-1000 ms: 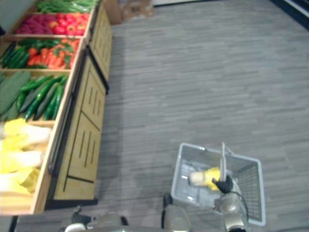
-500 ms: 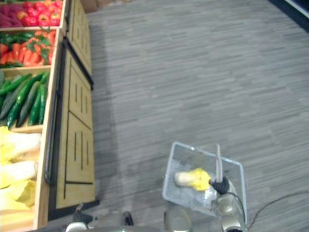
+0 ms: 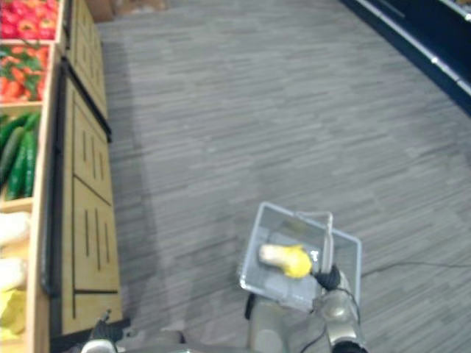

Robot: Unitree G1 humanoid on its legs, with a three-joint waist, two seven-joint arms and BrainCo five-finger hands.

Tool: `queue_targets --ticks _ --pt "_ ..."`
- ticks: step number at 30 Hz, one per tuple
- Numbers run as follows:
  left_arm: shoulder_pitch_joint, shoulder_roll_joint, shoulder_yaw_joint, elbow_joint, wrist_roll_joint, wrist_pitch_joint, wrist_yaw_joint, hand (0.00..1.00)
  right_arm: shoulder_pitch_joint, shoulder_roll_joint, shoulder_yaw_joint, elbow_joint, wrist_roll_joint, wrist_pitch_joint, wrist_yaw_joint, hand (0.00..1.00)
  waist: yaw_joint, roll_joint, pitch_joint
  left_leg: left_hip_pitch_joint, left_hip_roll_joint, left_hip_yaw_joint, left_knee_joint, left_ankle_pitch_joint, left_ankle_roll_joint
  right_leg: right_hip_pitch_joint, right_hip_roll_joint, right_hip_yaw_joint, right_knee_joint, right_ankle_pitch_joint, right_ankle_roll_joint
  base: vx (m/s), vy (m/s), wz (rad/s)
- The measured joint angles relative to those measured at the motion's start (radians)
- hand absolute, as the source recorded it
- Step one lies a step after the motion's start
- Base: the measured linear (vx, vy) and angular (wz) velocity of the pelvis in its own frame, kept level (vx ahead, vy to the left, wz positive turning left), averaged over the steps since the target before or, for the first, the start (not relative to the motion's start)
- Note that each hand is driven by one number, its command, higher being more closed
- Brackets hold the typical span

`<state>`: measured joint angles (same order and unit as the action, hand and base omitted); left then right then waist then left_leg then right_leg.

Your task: Pick vegetable in the basket

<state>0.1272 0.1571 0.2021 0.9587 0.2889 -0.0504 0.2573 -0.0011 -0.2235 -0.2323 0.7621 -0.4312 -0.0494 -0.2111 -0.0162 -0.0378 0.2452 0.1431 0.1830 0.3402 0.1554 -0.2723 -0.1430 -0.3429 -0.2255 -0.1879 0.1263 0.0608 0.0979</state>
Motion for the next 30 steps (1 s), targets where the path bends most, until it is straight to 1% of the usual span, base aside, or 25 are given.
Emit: queue_targets --ticks 1,2,3,5,6,7,8,9,10,11,12,13,14,16,18,19,21,22,23,24,26,27,28,29,30 --pt "-0.003 0.004 0.001 0.001 0.000 0.002 0.001 0.00 0.007 0.001 -0.003 0.001 0.000 0.003 0.000 1.00 -0.003 -0.011 -0.002 0.024 0.007 -0.013 -0.015 -0.002 -0.024 0.018 -0.012 -0.007 -0.002 0.021 0.006 0.27 -0.244 0.22" --pt "-0.010 0.004 0.003 0.004 -0.001 0.007 0.003 0.00 0.010 0.001 -0.010 0.000 0.000 0.007 -0.002 1.00 -0.006 0.002 0.004 0.037 0.024 -0.025 -0.020 -0.005 -0.039 0.016 -0.006 -0.018 0.025 0.069 0.000 0.26 -0.268 0.32" --pt "-0.031 -0.019 -0.001 0.012 -0.001 0.005 0.001 0.00 -0.001 -0.002 -0.038 -0.001 0.001 0.014 -0.010 1.00 -0.012 0.057 0.004 0.037 0.071 -0.062 -0.027 0.008 -0.058 -0.004 0.021 -0.054 0.116 0.012 -0.009 0.31 -0.320 0.25" --pt "-0.052 -0.044 -0.001 0.014 -0.002 -0.007 0.002 0.00 -0.007 -0.003 -0.043 -0.004 0.000 0.019 -0.013 1.00 -0.012 0.073 -0.004 0.028 0.106 -0.124 -0.014 0.084 -0.094 -0.055 0.027 -0.080 0.269 -0.087 -0.039 0.31 -0.326 0.26" --pt "-0.056 -0.049 -0.001 0.014 -0.002 -0.007 0.002 0.00 -0.005 -0.003 -0.044 -0.003 0.000 0.019 -0.013 1.00 -0.014 0.076 -0.007 0.011 0.118 -0.152 0.008 0.117 -0.095 -0.054 0.027 -0.095 0.305 -0.126 -0.051 0.35 -0.428 0.46" --pt "-0.055 -0.049 0.000 0.012 -0.003 -0.008 0.003 0.00 0.006 -0.004 -0.045 -0.003 0.000 0.019 -0.014 1.00 -0.013 0.068 -0.014 -0.043 0.129 -0.193 0.091 0.177 -0.089 -0.048 0.017 -0.120 0.336 -0.180 -0.065 0.33 -0.434 0.51" --pt "-0.055 -0.050 0.000 0.008 -0.004 -0.008 0.002 0.00 0.010 -0.006 -0.045 -0.002 0.000 0.019 -0.014 1.00 -0.013 0.067 -0.014 -0.070 0.134 -0.210 0.135 0.206 -0.087 -0.037 0.015 -0.134 0.339 -0.193 -0.071 0.31 -0.428 0.55" --pt "-0.053 -0.053 0.000 0.007 -0.005 -0.006 0.002 0.00 0.019 -0.008 -0.044 -0.004 0.000 0.019 -0.013 1.00 -0.013 0.067 -0.014 -0.110 0.146 -0.220 0.200 0.262 -0.073 -0.016 0.015 -0.150 0.333 -0.208 -0.076 0.20 -0.281 0.49" --pt "-0.046 -0.055 0.000 0.006 -0.009 -0.005 0.003 0.00 0.032 -0.010 -0.042 -0.005 0.000 0.020 -0.012 1.00 -0.011 0.067 -0.014 -0.155 0.165 -0.211 0.273 0.348 -0.038 0.024 0.020 -0.175 0.316 -0.221 -0.086 0.27 -0.335 0.46" --pt "-0.043 -0.056 0.000 0.005 -0.009 -0.005 0.003 0.00 0.038 -0.010 -0.041 -0.008 0.000 0.020 -0.012 1.00 -0.009 0.067 -0.014 -0.169 0.174 -0.209 0.302 0.397 -0.028 0.048 0.024 -0.186 0.298 -0.227 -0.092 0.22 -0.255 0.43" --pt "-0.033 -0.060 0.000 0.004 -0.010 -0.005 0.002 0.00 0.044 -0.013 -0.041 -0.012 0.000 0.020 -0.012 1.00 -0.005 0.054 -0.006 -0.198 0.190 -0.194 0.379 0.394 -0.028 0.094 0.031 -0.204 0.267 -0.235 -0.104 0.27 -0.336 0.22" --pt "-0.016 -0.069 0.000 -0.006 -0.010 -0.006 0.002 0.00 0.042 -0.017 -0.041 -0.013 0.000 0.021 -0.012 1.00 0.000 0.055 -0.007 -0.228 0.192 -0.165 0.459 0.336 -0.034 0.133 0.044 -0.205 0.235 -0.240 -0.114 0.17 -0.242 0.14" --pt "-0.010 -0.074 0.003 -0.012 -0.013 -0.007 0.005 0.00 0.043 -0.019 -0.041 -0.013 0.000 0.021 -0.013 1.00 0.001 0.055 -0.007 -0.240 0.184 -0.153 0.486 0.307 -0.037 0.154 0.049 -0.208 0.220 -0.242 -0.116 0.15 -0.213 0.02" --pt "-0.008 -0.078 -0.001 -0.030 -0.012 -0.016 0.003 0.00 0.047 -0.023 -0.041 -0.012 0.000 0.022 -0.012 1.00 0.009 0.056 -0.007 -0.280 0.150 -0.116 0.516 0.235 -0.028 0.196 0.055 -0.218 0.189 -0.251 -0.130 0.08 -0.075 0.07" --pt "-0.008 -0.079 -0.001 -0.044 -0.011 -0.027 0.002 0.00 0.053 -0.026 -0.045 -0.012 0.000 0.023 -0.012 1.00 0.022 0.057 -0.008 -0.348 0.105 -0.081 0.461 0.173 -0.017 0.233 0.057 -0.231 0.150 -0.251 -0.130 0.08 -0.014 0.12" --pt "-0.008 -0.079 0.000 -0.047 -0.011 -0.028 0.002 0.00 0.054 -0.026 -0.046 -0.012 0.000 0.023 -0.012 1.00 0.023 0.057 -0.008 -0.360 0.093 -0.073 0.418 0.169 -0.017 0.243 0.056 -0.238 0.140 -0.248 -0.125 0.09 0.041 0.19" --pt "-0.002 -0.079 0.000 -0.047 -0.008 -0.025 0.000 0.00 0.054 -0.027 -0.045 -0.012 0.000 0.023 -0.012 1.00 0.034 0.061 -0.010 -0.375 0.024 -0.083 0.161 0.180 -0.015 0.278 0.057 -0.252 0.099 -0.234 -0.101 0.12 0.098 0.11" --pt "0.001 -0.080 0.000 -0.044 -0.008 -0.025 0.000 0.00 0.055 -0.028 -0.045 -0.012 0.000 0.023 -0.012 1.00 0.040 0.065 -0.012 -0.376 0.006 -0.094 0.085 0.198 -0.015 0.285 0.058 -0.254 0.086 -0.229 -0.093 0.20 0.186 0.04" --pt "0.012 -0.082 0.000 -0.040 -0.007 -0.024 0.000 0.00 0.061 -0.035 -0.045 -0.012 0.000 0.023 -0.013 1.00 0.055 0.081 -0.020 -0.381 -0.020 -0.124 -0.066 0.261 -0.009 0.304 0.072 -0.260 0.056 -0.219 -0.075 0.61 0.515 0.12" --pt "0.036 -0.087 0.019 -0.018 -0.006 -0.012 0.001 0.00 0.074 -0.020 -0.005 -0.023 -0.001 0.022 -0.015 1.00 0.080 0.083 -0.032 -0.369 -0.035 -0.055 -0.070 0.338 0.052 0.381 0.036 -0.245 0.050 -0.249 0.007 0.67 0.560 0.07" --pt "0.034 -0.092 0.021 -0.017 -0.006 -0.011 0.001 0.00 0.069 -0.014 0.007 -0.046 -0.001 0.019 -0.013 1.00 0.089 0.064 -0.031 -0.370 -0.071 -0.034 -0.009 0.308 0.121 0.413 0.008 -0.233 0.008 -0.234 0.030 0.44 0.327 0.02" --pt "0.033 -0.091 0.021 -0.018 -0.006 -0.012 0.001 0.00 0.063 -0.013 0.007 -0.046 -0.001 0.017 -0.012 1.00 0.088 0.063 -0.031 -0.371 -0.076 -0.030 0.009 0.297 0.132 0.422 0.002 -0.225 -0.002 -0.229 0.038 0.22 0.132 0.08" --pt "0.030 -0.087 0.021 -0.022 -0.006 -0.012 0.001 0.00 0.054 -0.013 0.008 -0.046 -0.001 0.016 -0.010 1.00 0.087 0.061 -0.031 -0.373 -0.086 -0.029 0.041 0.272 0.143 0.443 -0.005 -0.206 -0.024 -0.209 0.066 0.16 0.105 0.06" --pt "0.030 -0.084 0.023 -0.023 -0.006 -0.013 0.001 0.00 0.044 -0.013 0.009 -0.045 -0.001 0.015 -0.009 1.00 0.088 0.062 -0.033 -0.371 -0.084 -0.028 0.061 0.249 0.139 0.459 -0.005 -0.191 -0.034 -0.190 0.092 0.21 0.154 -0.05" --pt "0.034 -0.084 0.029 -0.023 -0.006 -0.010 0.001 0.00 0.036 -0.012 0.022 -0.041 -0.002 0.014 -0.003 1.00 0.087 0.048 -0.028 -0.356 -0.088 -0.024 0.070 0.211 0.122 0.445 -0.011 -0.167 0.020 -0.182 0.103 0.16 0.136 -0.26"
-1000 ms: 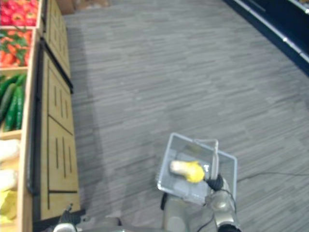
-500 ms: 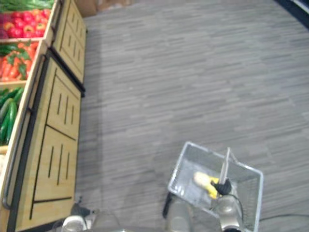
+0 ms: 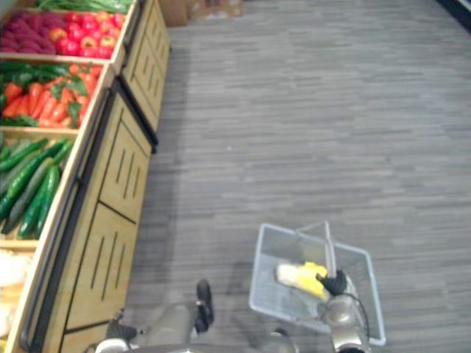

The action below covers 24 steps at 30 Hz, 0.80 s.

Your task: Pick vegetable in the basket

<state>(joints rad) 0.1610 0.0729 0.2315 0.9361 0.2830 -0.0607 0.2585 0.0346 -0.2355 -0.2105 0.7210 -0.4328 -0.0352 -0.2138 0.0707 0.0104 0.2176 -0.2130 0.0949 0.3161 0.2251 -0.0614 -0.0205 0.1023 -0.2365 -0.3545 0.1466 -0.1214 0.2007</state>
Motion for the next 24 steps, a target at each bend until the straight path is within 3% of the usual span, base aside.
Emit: queue_targets --ticks 2,3,4,5,6,7,8,10,14,16,17,19,20,21,22,24 --pt "0.011 0.000 -0.005 0.001 0.000 0.007 -0.002 0.00 0.002 0.015 0.013 0.005 0.000 0.000 0.006 1.00 -0.006 -0.004 -0.003 0.054 0.001 0.004 -0.046 -0.015 0.010 -0.107 -0.037 0.065 0.266 0.003 0.013 0.14 0.160 -0.19" --pt "0.023 0.020 -0.029 0.000 0.000 0.007 -0.002 0.00 0.012 0.036 0.028 0.005 0.000 0.001 0.007 1.00 -0.016 -0.038 -0.016 0.086 -0.014 0.010 -0.075 -0.017 0.011 -0.208 -0.078 0.125 0.455 0.034 0.031 0.14 0.119 -0.01" --pt "0.025 0.033 -0.038 0.000 0.002 0.007 -0.003 0.00 0.018 0.047 0.032 0.006 -0.001 0.001 0.009 1.00 -0.018 -0.058 -0.017 0.107 -0.028 0.012 -0.089 -0.019 0.012 -0.243 -0.094 0.153 0.530 0.063 0.022 0.18 0.074 0.02" --pt "0.035 0.050 -0.041 -0.002 0.002 0.007 -0.003 0.00 0.027 0.067 0.034 0.007 0.000 0.000 0.010 1.00 -0.026 -0.090 -0.018 0.163 -0.046 0.008 -0.130 -0.023 0.017 -0.295 -0.117 0.194 0.654 0.175 0.014 0.17 0.042 0.03" --pt "0.039 0.053 -0.041 -0.003 0.002 0.008 -0.003 0.00 0.026 0.068 0.033 0.007 0.000 0.000 0.009 1.00 -0.030 -0.090 -0.016 0.184 -0.044 0.002 -0.145 -0.025 0.022 -0.310 -0.114 0.205 0.693 0.207 0.017 0.26 0.040 0.12" --pt "0.043 0.061 -0.039 -0.006 0.003 0.011 -0.003 0.00 0.026 0.073 0.027 0.005 0.000 0.000 0.006 1.00 -0.034 -0.090 -0.014 0.207 -0.039 -0.007 -0.150 -0.035 0.037 -0.331 -0.108 0.193 0.730 0.142 -0.007 0.26 0.015 0.20" --pt "0.040 0.067 -0.037 -0.010 0.003 0.018 -0.003 0.00 0.026 0.074 0.024 0.004 0.000 0.000 0.007 1.00 -0.039 -0.096 -0.016 0.224 -0.033 -0.020 -0.149 -0.050 0.040 -0.347 -0.097 0.166 0.719 0.048 -0.024 0.26 0.004 0.30" --pt "0.037 0.068 -0.031 -0.027 0.003 0.017 -0.004 0.00 0.026 0.074 0.021 0.002 0.001 0.000 0.006 1.00 -0.044 -0.096 -0.015 0.238 -0.024 -0.028 -0.149 -0.055 0.038 -0.362 -0.068 0.128 0.636 -0.009 -0.055 0.21 -0.036 0.30" --pt "0.016 0.067 0.006 -0.037 0.003 0.018 -0.003 0.00 0.027 0.074 0.015 0.002 0.000 0.002 0.006 1.00 -0.051 -0.086 -0.010 0.256 -0.005 -0.079 -0.152 -0.065 0.021 -0.384 0.029 0.146 0.179 0.002 -0.056 0.32 -0.153 0.42" --pt "0.004 0.070 0.009 -0.035 0.003 0.018 -0.003 0.00 0.024 0.073 -0.038 -0.007 0.000 0.000 0.002 1.00 -0.055 -0.081 -0.007 0.278 0.014 -0.119 -0.149 -0.092 -0.022 -0.383 0.035 0.211 -0.012 0.075 -0.050 0.36 -0.302 0.56" --pt "0.001 0.071 0.009 -0.031 0.003 0.017 -0.003 0.00 0.025 0.073 -0.050 -0.007 -0.001 0.001 0.002 1.00 -0.055 -0.084 -0.008 0.288 0.019 -0.131 -0.149 -0.103 -0.041 -0.379 0.032 0.224 -0.044 0.091 -0.050 0.35 -0.332 0.47" --pt "-0.008 0.080 0.009 -0.010 0.003 0.017 -0.003 0.00 0.038 0.074 -0.059 -0.005 -0.001 0.004 0.002 1.00 -0.055 -0.085 -0.006 0.318 0.042 -0.165 -0.145 -0.128 -0.092 -0.354 0.036 0.222 -0.050 0.249 -0.061 0.35 -0.347 0.42" --pt "-0.017 0.057 0.000 0.010 0.004 0.015 -0.005 0.00 0.036 0.065 -0.060 -0.002 -0.002 0.010 0.003 1.00 -0.053 -0.046 -0.011 0.319 0.081 -0.169 -0.149 -0.120 -0.113 -0.355 0.070 0.191 -0.010 0.222 -0.090 0.26 -0.268 0.33" --pt "-0.019 0.045 0.001 0.012 0.004 0.015 -0.005 0.00 0.033 0.064 -0.060 -0.002 -0.002 0.010 0.003 1.00 -0.053 -0.035 -0.009 0.320 0.097 -0.167 -0.154 -0.110 -0.126 -0.365 0.081 0.182 0.022 0.196 -0.097 0.40 -0.420 0.37" --pt "-0.020 0.026 0.000 0.016 0.004 0.013 -0.005 0.00 0.026 0.065 -0.060 -0.004 -0.002 0.009 0.003 1.00 -0.062 -0.011 -0.014 0.324 0.133 -0.167 -0.155 -0.074 -0.163 -0.393 0.096 0.150 0.122 0.124 -0.121 0.21 -0.226 0.28" --pt "-0.020 0.027 0.000 0.018 0.003 0.013 -0.005 0.00 0.024 0.064 -0.060 -0.005 -0.002 0.009 0.004 1.00 -0.066 -0.007 -0.015 0.324 0.147 -0.171 -0.150 -0.053 -0.182 -0.400 0.098 0.132 0.175 0.075 -0.134 0.25 -0.265 0.39"
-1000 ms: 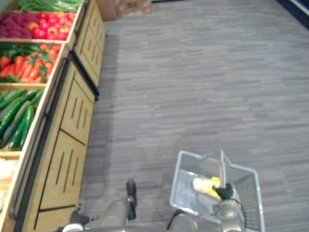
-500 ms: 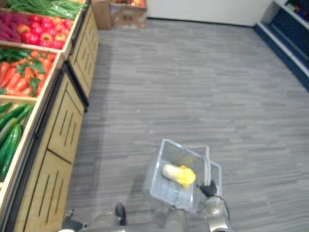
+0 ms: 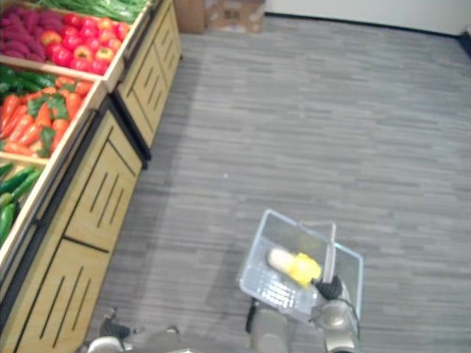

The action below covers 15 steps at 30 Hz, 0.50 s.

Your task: Pick vegetable in the basket

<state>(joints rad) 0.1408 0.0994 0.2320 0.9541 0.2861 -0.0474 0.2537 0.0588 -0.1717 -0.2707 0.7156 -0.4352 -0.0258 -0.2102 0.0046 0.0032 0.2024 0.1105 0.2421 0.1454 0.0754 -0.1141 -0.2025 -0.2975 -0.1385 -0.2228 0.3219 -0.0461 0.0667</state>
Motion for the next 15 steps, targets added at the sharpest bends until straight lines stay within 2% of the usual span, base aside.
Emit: queue_targets --ticks 1,4,6,7,9,10,11,12,13,15 --pt "0.000 0.003 0.001 0.000 -0.001 0.000 0.000 0.00 0.006 -0.001 -0.003 0.000 0.000 0.000 0.000 1.00 -0.003 0.002 -0.001 -0.011 0.013 -0.025 0.032 0.017 -0.007 0.004 -0.003 -0.023 0.041 -0.049 -0.012 0.23 -0.246 0.45" --pt "0.000 0.001 -0.002 -0.001 -0.006 0.000 0.001 0.00 0.008 -0.007 -0.003 0.000 0.000 0.000 0.000 1.00 -0.003 0.008 -0.007 -0.092 0.024 -0.068 0.163 0.039 -0.001 0.012 -0.010 -0.058 0.063 -0.088 -0.029 0.19 -0.204 0.38" --pt "0.001 0.001 -0.022 -0.004 -0.006 0.002 0.001 0.00 0.023 -0.015 -0.003 0.000 0.001 0.000 0.000 1.00 -0.002 0.013 -0.009 -0.148 0.025 -0.075 0.252 0.127 -0.005 0.057 -0.021 -0.095 0.043 -0.098 -0.042 0.22 -0.266 0.47" --pt "0.003 0.000 -0.030 -0.008 -0.006 0.002 0.001 0.00 0.027 -0.018 -0.003 0.000 0.001 0.000 0.000 1.00 0.000 0.014 -0.009 -0.156 0.026 -0.073 0.266 0.152 -0.005 0.076 -0.022 -0.103 0.032 -0.100 -0.045 0.18 -0.264 0.44" --pt "0.007 -0.004 -0.039 -0.019 -0.006 0.000 0.000 0.00 0.040 -0.029 -0.004 0.001 0.001 0.001 0.000 1.00 0.002 0.018 -0.011 -0.167 0.039 -0.048 0.323 0.253 0.004 0.152 -0.017 -0.133 -0.026 -0.104 -0.053 0.11 -0.207 0.35" --pt "0.009 -0.005 -0.039 -0.019 -0.006 0.000 -0.001 0.00 0.044 -0.032 -0.004 0.000 0.000 0.001 0.000 1.00 0.003 0.018 -0.011 -0.181 0.045 -0.036 0.344 0.276 0.009 0.171 -0.014 -0.139 -0.043 -0.104 -0.054 0.07 -0.141 0.29" --pt "0.011 -0.008 -0.038 -0.019 -0.007 -0.008 0.000 0.00 0.048 -0.040 -0.006 0.000 0.000 0.001 0.000 1.00 0.004 0.011 -0.008 -0.207 0.060 -0.015 0.401 0.253 0.023 0.205 -0.011 -0.149 -0.074 -0.108 -0.061 0.05 -0.107 0.23" --pt "0.014 -0.010 -0.039 -0.019 -0.006 -0.010 -0.003 0.00 0.057 -0.051 -0.010 0.000 0.000 0.002 0.000 1.00 0.008 0.021 -0.015 -0.226 0.055 -0.012 0.434 0.165 0.027 0.226 -0.009 -0.153 -0.094 -0.110 -0.064 0.06 -0.078 0.14" --pt "0.016 -0.012 -0.039 -0.018 -0.006 -0.010 -0.005 0.00 0.058 -0.055 -0.018 -0.001 0.000 0.002 0.000 1.00 0.011 0.026 -0.017 -0.241 0.041 0.013 0.424 0.102 0.028 0.240 -0.009 -0.154 -0.106 -0.110 -0.063 0.06 -0.045 0.02" --pt "0.021 -0.012 -0.039 -0.018 -0.005 -0.009 -0.006 0.00 0.060 -0.054 -0.019 -0.001 0.000 0.002 0.000 1.00 0.017 0.027 -0.017 -0.256 0.018 0.038 0.352 0.063 0.032 0.249 -0.009 -0.155 -0.120 -0.108 -0.061 0.05 0.044 -0.08"
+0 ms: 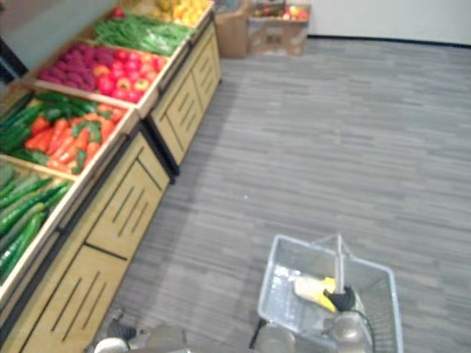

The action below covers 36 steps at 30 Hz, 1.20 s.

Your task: Pick vegetable in the basket

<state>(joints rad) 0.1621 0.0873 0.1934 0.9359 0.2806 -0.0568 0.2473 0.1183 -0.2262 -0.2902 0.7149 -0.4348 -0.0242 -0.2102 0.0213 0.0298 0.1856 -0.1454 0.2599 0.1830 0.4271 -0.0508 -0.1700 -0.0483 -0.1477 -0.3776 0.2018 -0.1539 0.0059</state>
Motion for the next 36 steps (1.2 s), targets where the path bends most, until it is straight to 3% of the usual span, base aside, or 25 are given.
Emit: queue_targets --ticks 3,6,8,9,10,12,15,16,19,21,22,23,24,25,28,30,31,33,36 --pt "0.007 -0.005 0.000 0.001 0.001 0.001 -0.014 0.00 0.002 -0.002 -0.015 0.000 0.000 0.000 0.000 1.00 0.009 0.009 -0.005 -0.019 -0.058 -0.018 -0.317 0.014 0.003 0.004 0.008 -0.001 -0.023 0.009 0.016 0.10 0.120 -0.05" --pt "0.010 -0.006 0.000 0.009 0.001 0.001 -0.015 0.00 -0.001 -0.003 -0.013 0.000 0.000 0.000 -0.001 1.00 0.013 0.022 -0.007 -0.059 -0.077 -0.063 -0.407 0.042 0.013 0.022 0.015 0.001 -0.046 0.016 0.038 0.14 0.182 -0.09" --pt "0.022 -0.010 0.001 0.024 0.002 0.002 -0.015 0.00 0.005 -0.004 -0.003 0.001 -0.001 0.000 -0.003 1.00 0.018 0.044 -0.008 -0.055 -0.069 -0.044 -0.394 0.091 0.038 0.061 0.012 0.021 -0.044 0.003 0.087 0.22 0.284 -0.24" --pt "0.032 -0.007 0.002 0.023 0.002 0.002 -0.014 0.00 0.014 0.002 0.023 0.001 -0.001 0.000 -0.003 1.00 0.025 0.033 -0.014 -0.039 -0.079 0.003 -0.368 0.112 0.058 0.086 -0.005 0.049 -0.063 0.004 0.106 0.23 0.277 -0.38" --pt "0.035 -0.003 0.001 0.023 0.004 0.002 -0.014 0.00 0.009 0.011 0.047 0.001 -0.001 -0.001 -0.001 1.00 0.033 0.004 -0.015 -0.032 -0.104 0.028 -0.344 0.082 0.075 0.097 -0.026 0.072 -0.096 0.014 0.121 0.29 0.303 -0.39" --pt "0.033 0.000 0.002 0.023 0.006 0.002 -0.015 0.00 -0.005 0.014 0.063 0.001 -0.001 -0.001 0.002 1.00 0.035 -0.027 -0.013 -0.048 -0.137 0.051 -0.295 0.037 0.100 0.106 -0.058 0.106 -0.131 0.038 0.157 0.22 0.216 -0.26" --pt "0.034 0.001 0.002 0.027 0.007 0.002 -0.015 0.00 -0.018 0.015 0.065 0.009 -0.009 -0.001 0.003 1.00 0.038 -0.051 -0.016 -0.041 -0.167 0.093 -0.236 -0.031 0.122 0.103 -0.102 0.168 -0.119 0.055 0.176 0.20 0.191 -0.31" --pt "0.033 0.002 0.002 0.030 0.007 0.002 -0.015 0.00 -0.023 0.015 0.067 0.010 -0.022 -0.001 0.003 1.00 0.038 -0.055 -0.015 -0.037 -0.168 0.105 -0.230 -0.043 0.126 0.091 -0.107 0.181 -0.097 0.057 0.177 0.19 0.181 -0.54" --pt "0.035 0.006 0.000 0.028 0.007 0.002 -0.015 0.00 -0.057 0.020 0.108 0.034 -0.036 -0.002 0.008 1.00 0.041 -0.062 -0.011 0.020 -0.166 0.154 -0.253 -0.071 0.140 -0.062 -0.135 0.233 0.204 0.073 0.160 0.19 0.206 -0.46" --pt "0.037 0.015 -0.005 0.018 0.007 0.003 -0.015 0.00 -0.055 0.030 0.108 0.037 -0.036 -0.004 0.009 1.00 0.032 -0.061 -0.012 0.085 -0.171 0.150 -0.297 -0.080 0.158 -0.152 -0.153 0.242 0.416 0.166 0.141 0.22 0.142 0.01" --pt "0.035 0.030 -0.009 0.018 0.007 0.003 -0.015 0.00 -0.052 0.036 0.108 0.039 -0.036 -0.008 0.009 1.00 0.022 -0.063 -0.007 0.108 -0.170 0.133 -0.304 -0.091 0.174 -0.167 -0.154 0.245 0.469 0.148 0.134 0.18 0.057 0.31" --pt "0.034 0.039 -0.012 0.017 0.007 0.003 -0.014 0.00 -0.048 0.043 0.108 0.039 -0.035 -0.009 0.009 1.00 0.014 -0.063 -0.006 0.126 -0.167 0.115 -0.310 -0.098 0.182 -0.176 -0.147 0.234 0.486 0.089 0.130 0.22 0.023 0.54" --pt "0.029 0.054 -0.009 0.016 0.007 0.004 -0.014 0.00 -0.044 0.047 0.108 0.039 -0.035 -0.009 0.009 1.00 0.006 -0.068 -0.007 0.156 -0.160 0.097 -0.324 -0.097 0.177 -0.185 -0.126 0.204 0.475 0.029 0.122 0.22 -0.032 0.58" --pt "0.028 0.068 -0.008 0.008 0.007 0.004 -0.014 0.00 -0.037 0.047 0.107 0.038 -0.035 -0.009 0.010 1.00 0.004 -0.067 -0.006 0.173 -0.151 0.083 -0.327 -0.100 0.173 -0.201 -0.107 0.184 0.457 0.013 0.107 0.27 -0.078 0.67" --pt "0.027 0.073 0.007 -0.012 0.008 0.004 -0.013 0.00 -0.035 0.047 0.101 0.032 -0.035 -0.009 0.009 1.00 -0.007 -0.069 -0.006 0.203 -0.130 0.029 -0.321 -0.103 0.167 -0.243 -0.054 0.167 0.280 0.024 0.109 0.27 -0.174 0.74" --pt "0.029 0.079 0.012 -0.019 0.010 0.004 -0.013 0.00 -0.031 0.049 0.100 0.024 -0.035 -0.008 0.008 1.00 -0.020 -0.089 -0.007 0.214 -0.135 -0.007 -0.308 -0.115 0.145 -0.233 -0.042 0.196 0.098 0.141 0.111 0.27 -0.268 0.82" --pt "0.026 0.092 0.017 -0.013 0.014 0.004 -0.013 0.00 -0.021 0.047 0.097 0.009 -0.035 -0.006 0.006 1.00 -0.017 -0.121 0.005 0.235 -0.147 -0.030 -0.297 -0.156 0.082 -0.212 -0.050 0.230 0.040 0.255 0.095 0.27 -0.274 0.55" --pt "0.025 0.064 0.018 0.006 0.017 0.006 -0.014 0.00 -0.058 0.048 0.085 0.013 -0.036 0.002 0.003 1.00 -0.007 -0.078 0.015 0.230 -0.090 -0.030 -0.285 -0.175 0.061 -0.211 0.003 0.240 0.037 0.237 0.096 0.23 -0.268 0.08" --pt "0.019 0.043 0.018 0.020 0.017 0.006 -0.015 0.00 -0.059 0.047 0.077 0.007 -0.036 0.001 0.003 1.00 -0.005 -0.068 0.017 0.235 -0.071 -0.035 -0.303 -0.176 0.046 -0.210 0.026 0.243 0.044 0.181 0.088 0.11 -0.184 0.01"
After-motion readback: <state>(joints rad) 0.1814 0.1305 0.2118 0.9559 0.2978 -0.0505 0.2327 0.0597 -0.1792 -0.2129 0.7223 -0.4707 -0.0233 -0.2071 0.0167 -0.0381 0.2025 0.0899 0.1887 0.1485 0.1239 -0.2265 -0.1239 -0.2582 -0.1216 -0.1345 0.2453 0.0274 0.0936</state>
